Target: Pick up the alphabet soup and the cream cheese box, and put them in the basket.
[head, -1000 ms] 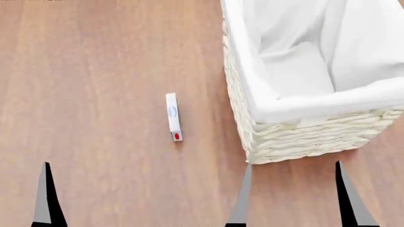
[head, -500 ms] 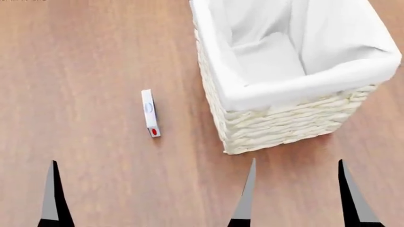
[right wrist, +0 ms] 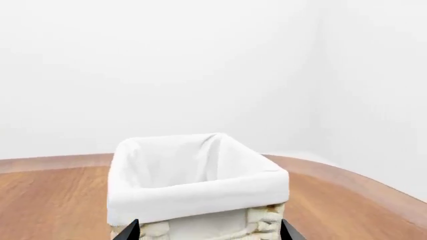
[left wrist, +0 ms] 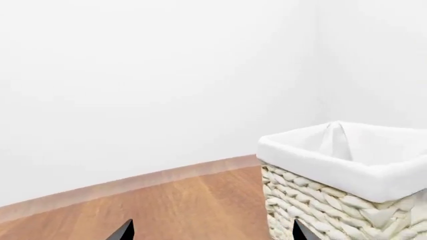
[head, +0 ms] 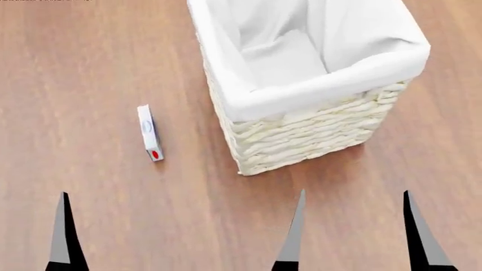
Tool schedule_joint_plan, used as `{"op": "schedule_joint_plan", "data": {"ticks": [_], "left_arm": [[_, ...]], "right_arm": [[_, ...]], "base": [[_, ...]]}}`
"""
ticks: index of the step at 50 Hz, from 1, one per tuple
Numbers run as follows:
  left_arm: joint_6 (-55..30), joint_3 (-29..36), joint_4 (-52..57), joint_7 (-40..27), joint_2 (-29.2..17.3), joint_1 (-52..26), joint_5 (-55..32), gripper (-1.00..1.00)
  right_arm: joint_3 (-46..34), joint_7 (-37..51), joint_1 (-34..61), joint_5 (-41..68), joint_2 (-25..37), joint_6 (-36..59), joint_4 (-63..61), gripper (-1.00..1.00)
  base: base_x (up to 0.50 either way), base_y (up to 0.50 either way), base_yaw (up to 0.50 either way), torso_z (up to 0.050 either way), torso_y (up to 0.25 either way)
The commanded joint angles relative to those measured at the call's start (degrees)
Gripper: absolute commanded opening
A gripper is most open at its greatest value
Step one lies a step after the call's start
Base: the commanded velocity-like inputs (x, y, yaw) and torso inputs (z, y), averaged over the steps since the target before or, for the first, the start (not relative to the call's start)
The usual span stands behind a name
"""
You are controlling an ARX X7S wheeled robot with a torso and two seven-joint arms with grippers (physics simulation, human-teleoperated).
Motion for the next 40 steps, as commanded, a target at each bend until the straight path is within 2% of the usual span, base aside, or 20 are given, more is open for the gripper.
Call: {"op": "schedule_joint_plan", "data": {"ticks": [1, 19, 29, 40], "left_arm": [[0.23, 0.12, -0.28, -0.35, -0.23, 0.06, -0.03, 1.0], [0.49, 0.6, -0.66, -0.58, -0.48, -0.05, -0.25, 1.0], [1.44, 0.43, -0.7, -0.67, -0.96, 0.49, -0.92, 1.0], [1.61, 1.01, -1.7, -0.61, -0.99, 0.08, -1.05, 1.0]], "right_arm": [[-0.31, 0.33, 0.08, 0.02, 0.25, 0.05, -0.03, 1.0], [-0.69, 0.87, -0.22, -0.05, 0.67, -0.4, -0.02, 1.0], [-1.59, 1.46, -0.86, -1.35, 0.89, 0.33, -1.19, 1.0], [-1.03, 2.73, -4.64, 1.05, 2.69, 9.28, -11.4, 1.0]], "base": [[0.0, 0.0, -0.24, 0.0, 0.0], [0.0, 0.0, -0.24, 0.0, 0.0], [0.0, 0.0, -0.03, 0.0, 0.0], [0.0, 0.0, 0.0, 0.0, 0.0]]}}
